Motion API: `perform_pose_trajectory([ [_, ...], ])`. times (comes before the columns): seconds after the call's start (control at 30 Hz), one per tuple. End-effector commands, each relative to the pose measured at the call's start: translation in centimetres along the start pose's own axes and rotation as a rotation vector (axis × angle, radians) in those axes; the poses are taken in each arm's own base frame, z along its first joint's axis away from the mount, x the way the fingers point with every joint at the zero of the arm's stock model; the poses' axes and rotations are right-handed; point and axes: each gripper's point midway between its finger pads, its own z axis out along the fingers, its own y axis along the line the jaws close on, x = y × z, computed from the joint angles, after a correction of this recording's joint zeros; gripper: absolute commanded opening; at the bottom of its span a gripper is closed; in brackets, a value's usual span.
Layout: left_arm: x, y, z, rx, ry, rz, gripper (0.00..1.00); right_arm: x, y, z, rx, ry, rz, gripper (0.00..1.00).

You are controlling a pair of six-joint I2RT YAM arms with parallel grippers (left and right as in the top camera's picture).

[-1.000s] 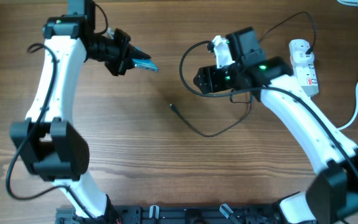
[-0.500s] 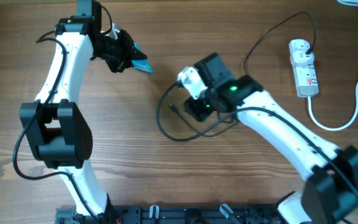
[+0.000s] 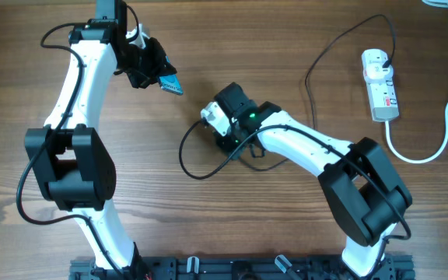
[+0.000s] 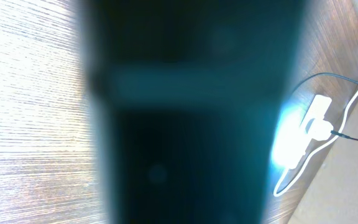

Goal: Plug charger to phone and switch on socket
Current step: 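Lower the right gripper and grasp the USB-C cable end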

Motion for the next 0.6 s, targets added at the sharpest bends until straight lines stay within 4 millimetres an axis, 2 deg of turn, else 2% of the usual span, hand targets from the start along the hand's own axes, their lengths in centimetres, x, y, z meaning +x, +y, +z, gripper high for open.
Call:
perform_pose_trajectory([
  [0.0,-0.4,0.1,-0.2,0.001,-0.009,0.025,0.04,-0.4,0.2,0.6,0.0,-0.015,-0.012,0.25],
  [0.07,-0.2,0.2,-0.2,-0.002,-0.002,0.02,0.04,-0.4,0.1,0.9,0.001,-0.018,-0.006,0.25],
  [0.17,-0.2,0.2,-0.2,-0.003,-0.001,0.02,0.04,0.1,-1.0,1.2,0.064,0.009,-0.004,0.41],
  [0.2,-0.2,0.2,-0.2,-0.003,-0.001,0.02,0.04,0.0,-1.1,1.2,0.065,0.004,0.013,0.61],
  [0.23,-0.2,0.2,-0.2,-0.003,-0.001,0.02,0.04,-0.2,-1.1,1.2,0.067,-0.004,0.033,1.0],
  [0.3,-0.2,0.2,-0.2,-0.003,-0.001,0.02,0.04,-1.2,-1.5,0.9,0.079,-0.038,0.028,1.0],
  [0.33,-0.2,0.2,-0.2,-0.002,-0.002,0.02,0.04,-2.5,-1.9,-0.4,0.102,-0.049,0.028,0.89],
  [0.4,-0.2,0.2,-0.2,-0.002,-0.002,0.02,0.04,-5.5,-2.4,-4.2,0.136,-0.066,0.033,0.81],
  [0.43,-0.1,0.1,-0.2,0.001,0.0,0.017,0.04,-6.1,-2.2,-5.6,0.13,-0.053,0.035,0.78],
  [0.5,-0.1,0.1,-0.2,0.004,0.005,0.014,0.04,-5.3,-2.0,-6.1,0.12,-0.005,0.043,0.81],
  [0.57,-0.1,0.1,-0.2,0.004,0.004,0.014,0.04,-3.0,-1.3,-4.5,0.083,0.075,0.085,0.84],
])
